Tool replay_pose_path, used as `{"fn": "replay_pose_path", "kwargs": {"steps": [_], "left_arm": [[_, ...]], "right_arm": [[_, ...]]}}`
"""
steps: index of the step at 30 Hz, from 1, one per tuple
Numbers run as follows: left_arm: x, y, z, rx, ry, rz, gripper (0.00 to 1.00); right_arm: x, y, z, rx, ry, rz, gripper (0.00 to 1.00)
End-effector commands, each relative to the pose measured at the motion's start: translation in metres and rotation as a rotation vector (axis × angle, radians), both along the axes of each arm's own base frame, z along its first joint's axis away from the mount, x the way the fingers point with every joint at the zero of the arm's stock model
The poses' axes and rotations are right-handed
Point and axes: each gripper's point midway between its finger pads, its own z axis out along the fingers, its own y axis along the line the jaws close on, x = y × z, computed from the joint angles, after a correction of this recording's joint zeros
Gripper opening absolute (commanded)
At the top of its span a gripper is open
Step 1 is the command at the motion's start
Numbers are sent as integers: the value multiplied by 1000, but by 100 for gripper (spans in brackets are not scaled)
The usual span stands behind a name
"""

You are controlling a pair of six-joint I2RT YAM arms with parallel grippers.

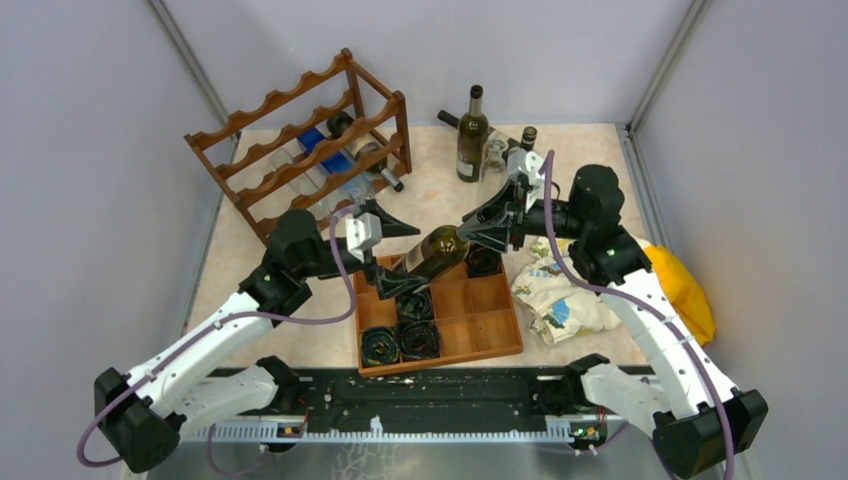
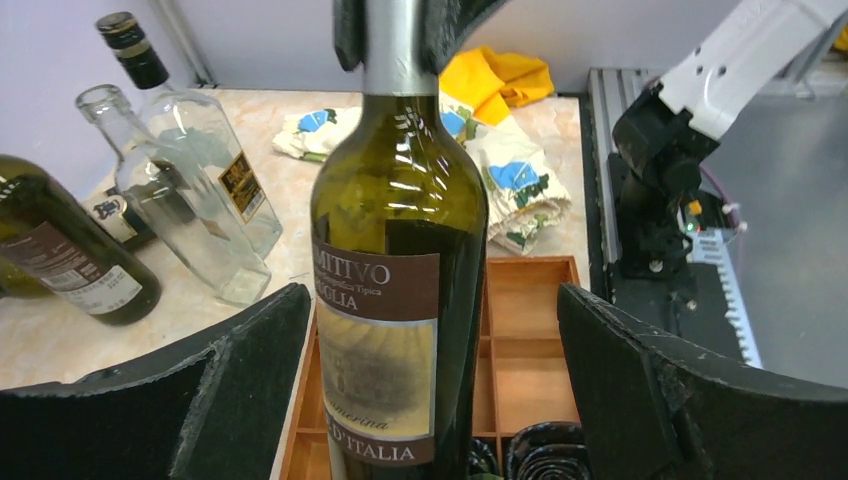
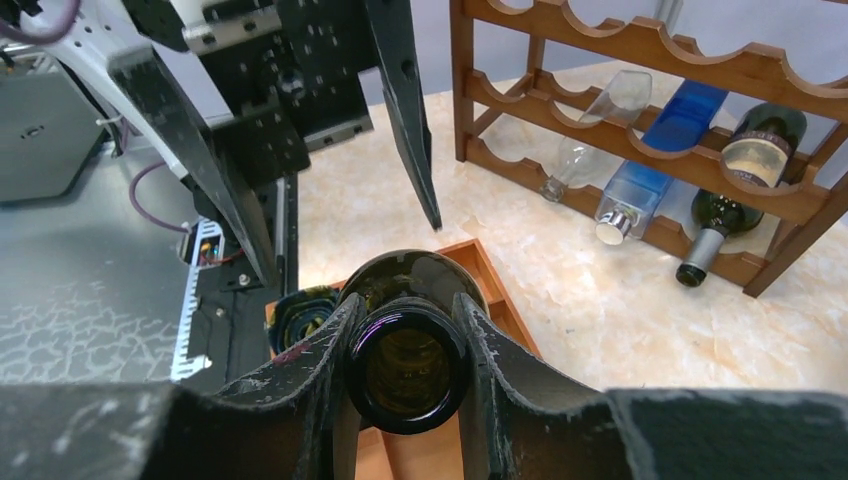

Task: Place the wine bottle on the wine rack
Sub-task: Pick up the wine bottle from the center of the board.

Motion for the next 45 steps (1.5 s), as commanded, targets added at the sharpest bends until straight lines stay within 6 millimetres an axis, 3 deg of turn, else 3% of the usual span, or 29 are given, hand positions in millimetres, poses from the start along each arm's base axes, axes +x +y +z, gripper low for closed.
{"fn": "replay_pose_path", "kwargs": {"steps": [1, 9, 18, 20, 22, 23, 25, 26, 28, 32, 33, 39, 45], "left_arm": [[-2, -13, -23, 60, -82, -72, 99], [18, -23, -52, 96, -63, -4, 99], [8, -32, -70, 114, -21, -54, 89], [3, -34, -73, 119, -12, -88, 79], [-1, -36, -77, 137, 2, -121, 62], [-2, -36, -79, 149, 9, -133, 53], [-3, -36, -83, 188, 13, -151, 24], [-3, -34, -86, 214, 16, -152, 12], [-1, -29, -87, 255, -8, -139, 0], [1, -13, -75, 328, -74, -98, 0], [2, -9, -70, 340, -91, -79, 0], [-1, 13, -66, 469, -148, -77, 0], [0, 26, -64, 580, -176, -89, 0]], "right_arm": [[-8, 3, 47, 107, -137, 31, 0], [-11, 3, 44, 126, -96, 34, 0], [-10, 4, 37, 141, -44, 19, 0], [-9, 4, 35, 140, -35, 15, 0], [-9, 3, 32, 136, -28, 9, 0], [-9, 3, 31, 132, -23, 4, 0], [-9, 1, 26, 113, -16, -4, 0], [-10, 0, 21, 95, -16, -5, 2], [-13, -3, 11, 54, -7, -11, 23], [-22, -10, -7, -29, -18, -1, 80], [-25, -11, -11, -45, -9, 4, 85], [-42, -14, -20, -89, 74, 56, 91], [-37, -10, -24, -82, 231, 42, 91]]}}
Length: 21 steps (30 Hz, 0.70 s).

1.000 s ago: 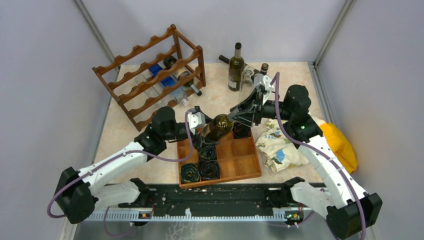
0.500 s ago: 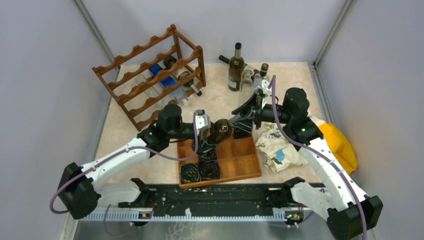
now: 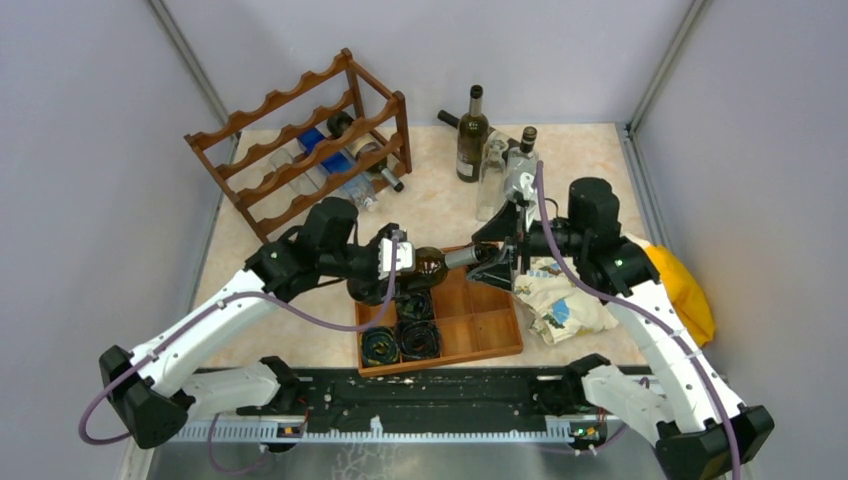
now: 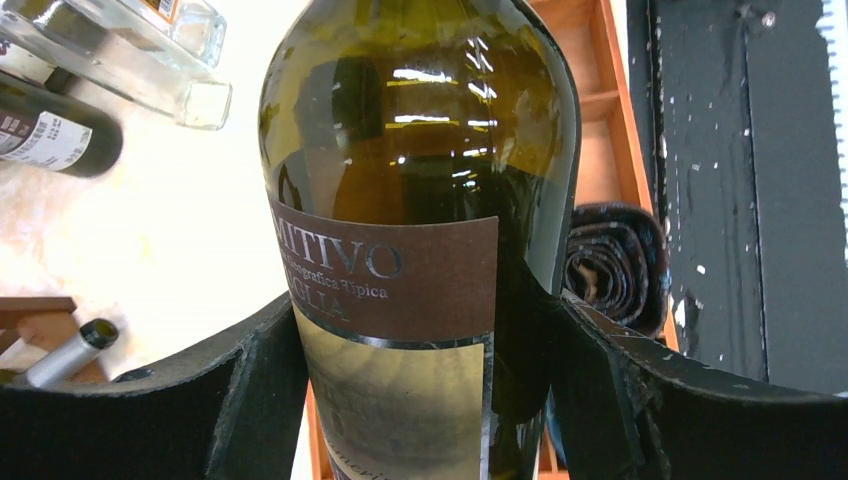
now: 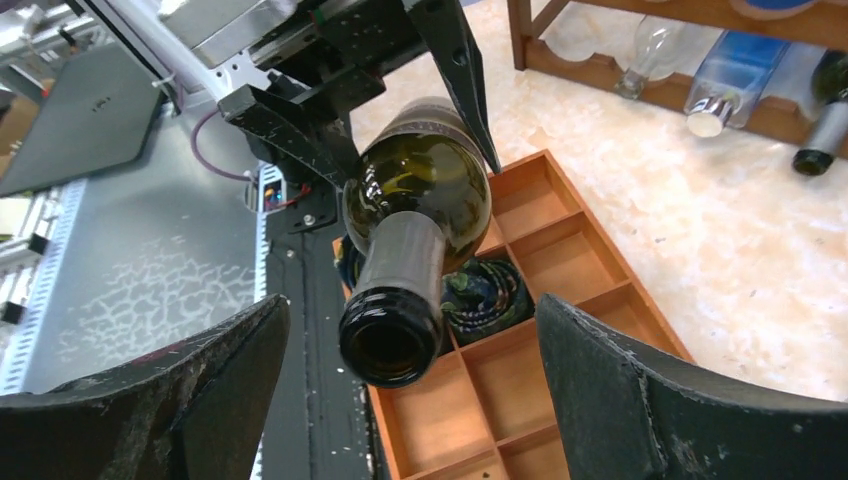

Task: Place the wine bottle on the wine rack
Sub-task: Pick up the wine bottle from the center of the board.

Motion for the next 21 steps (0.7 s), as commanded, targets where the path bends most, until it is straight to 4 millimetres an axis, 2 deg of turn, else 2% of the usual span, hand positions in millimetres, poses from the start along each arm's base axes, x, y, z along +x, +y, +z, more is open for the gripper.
{"fn": "replay_pose_path", "kwargs": {"steps": [1, 7, 13, 17, 21], "left_arm": [[2, 9, 20, 71, -106, -52, 0], [9, 20, 17, 200, -126, -58, 0], [16, 16, 17, 285, -168, -72, 0], [21, 11, 18, 318, -191, -86, 0], [26, 11, 15, 364, -210, -92, 0]], "right_arm": [[-4, 5, 13, 19, 91, 29, 90], [-3, 9, -3, -79, 238, 82, 88], [-5, 19, -25, -149, 344, 105, 85], [-13, 28, -50, -211, 398, 109, 80], [-15, 31, -63, -242, 433, 101, 73]]}}
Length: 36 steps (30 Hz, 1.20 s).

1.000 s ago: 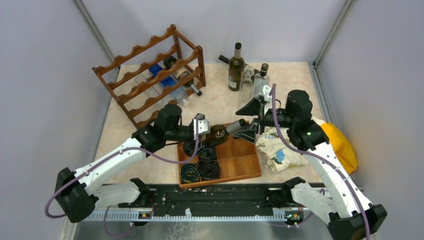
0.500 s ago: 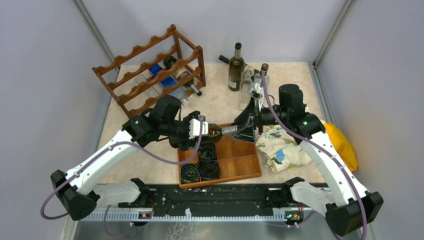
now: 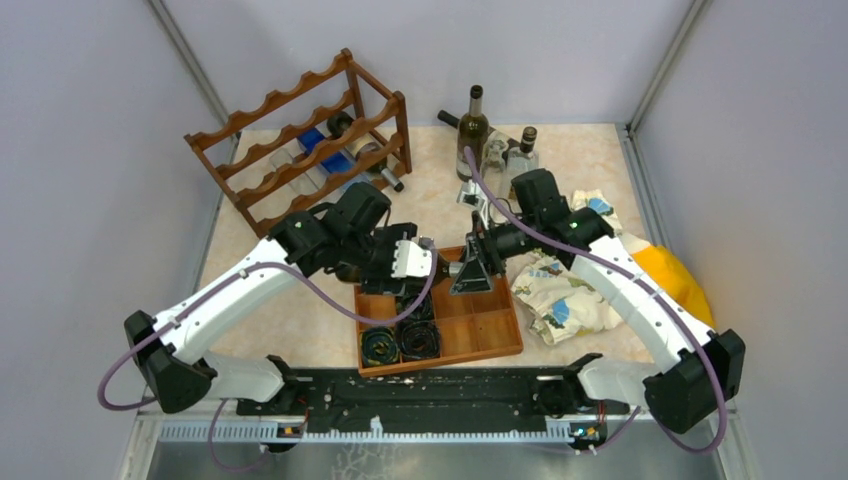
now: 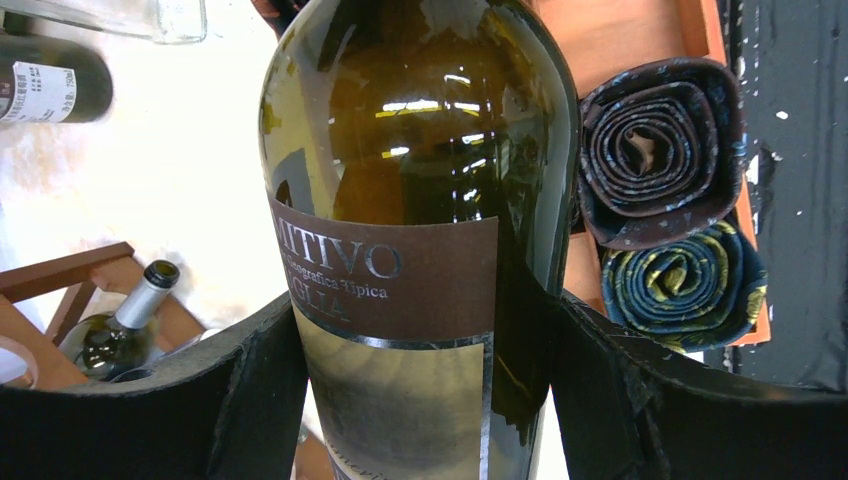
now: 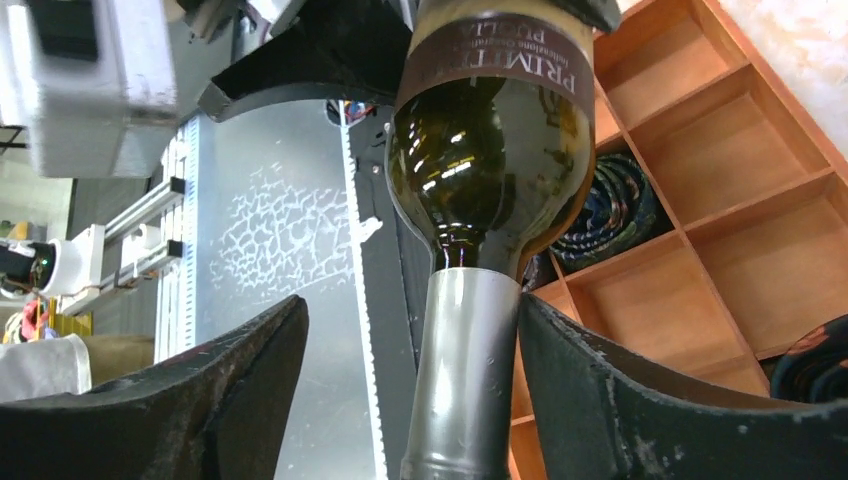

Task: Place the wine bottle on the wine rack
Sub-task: Pick up the wine bottle from the center of the board.

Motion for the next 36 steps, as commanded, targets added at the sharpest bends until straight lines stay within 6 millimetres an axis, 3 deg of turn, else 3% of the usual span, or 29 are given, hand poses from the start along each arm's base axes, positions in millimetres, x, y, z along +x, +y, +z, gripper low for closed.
{"fn": "replay_pose_path", "kwargs": {"steps": [1, 9, 36], "left_arm": [[11, -6, 23, -2, -100, -40, 0], [12, -10, 23, 44, -137, -93, 0], [7, -20, 19, 61, -163, -159, 0]], "right_arm": [[-1, 4, -13, -45, 27, -12, 71], [-10, 12, -29, -64, 71, 19, 61], [-22, 18, -43, -70, 108, 53, 27]]}}
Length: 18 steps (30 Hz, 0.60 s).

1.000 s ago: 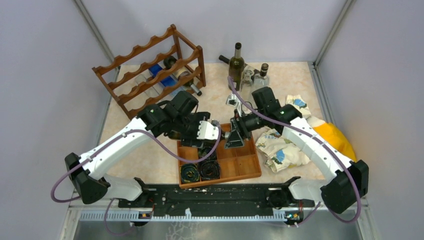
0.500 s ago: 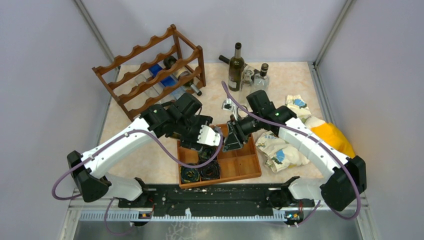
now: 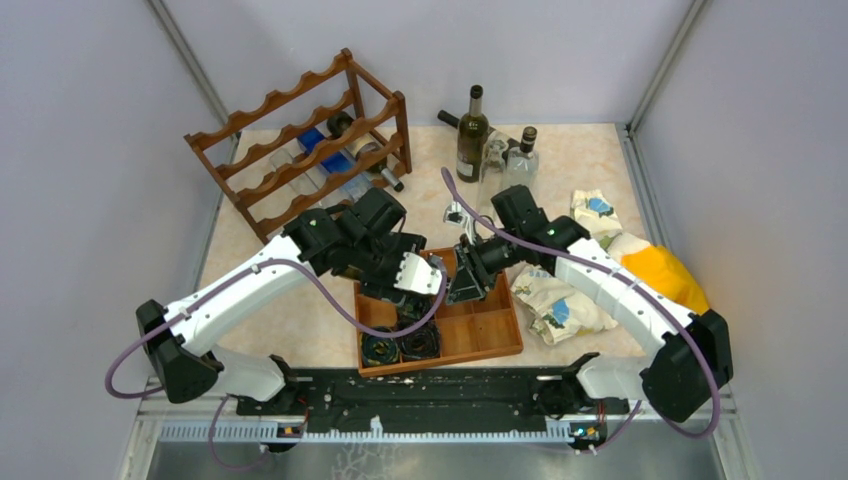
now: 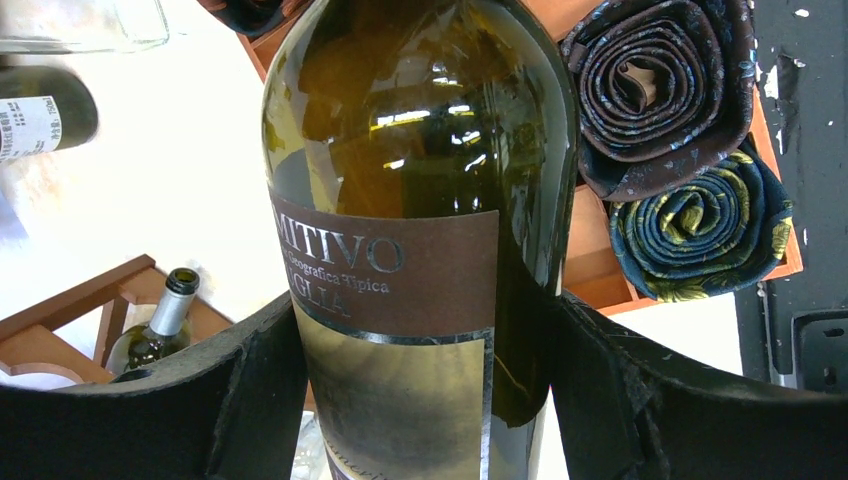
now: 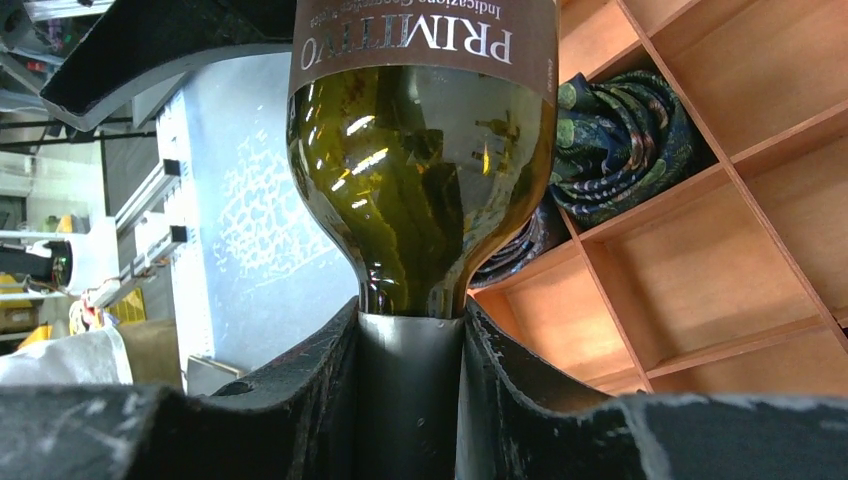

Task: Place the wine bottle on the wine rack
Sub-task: Pick up the wine bottle from the center of the board.

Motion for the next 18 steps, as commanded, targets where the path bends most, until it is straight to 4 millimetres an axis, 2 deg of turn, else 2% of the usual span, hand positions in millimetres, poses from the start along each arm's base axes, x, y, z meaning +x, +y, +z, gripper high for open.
{"fn": "replay_pose_path", "kwargs": {"steps": [1, 4, 5, 8, 10, 14, 15, 18], "left_arm": [[10, -23, 30, -109, -85, -44, 0], [12, -22, 29, -109, -92, -31, 0], [13, -22, 29, -110, -97, -23, 0], [16, -21, 29, -123, -110, -1, 28], [17, -22, 31, -148, -125, 11, 53], [13, -16, 37, -217, -175, 20, 91], [13, -15, 39, -234, -188, 25, 97], [12, -11, 44, -262, -212, 45, 99]], "right_arm": [[-9, 8, 10, 66, -17, 54, 23], [-12, 10, 14, 89, -11, 68, 0], [-13, 11, 17, 99, 10, 65, 0], [-16, 16, 28, 149, 44, 75, 0], [-17, 19, 36, 184, 68, 78, 0], [-18, 22, 44, 229, 107, 84, 0], [-19, 22, 46, 237, 115, 84, 0], [-20, 22, 47, 254, 134, 82, 0]]}}
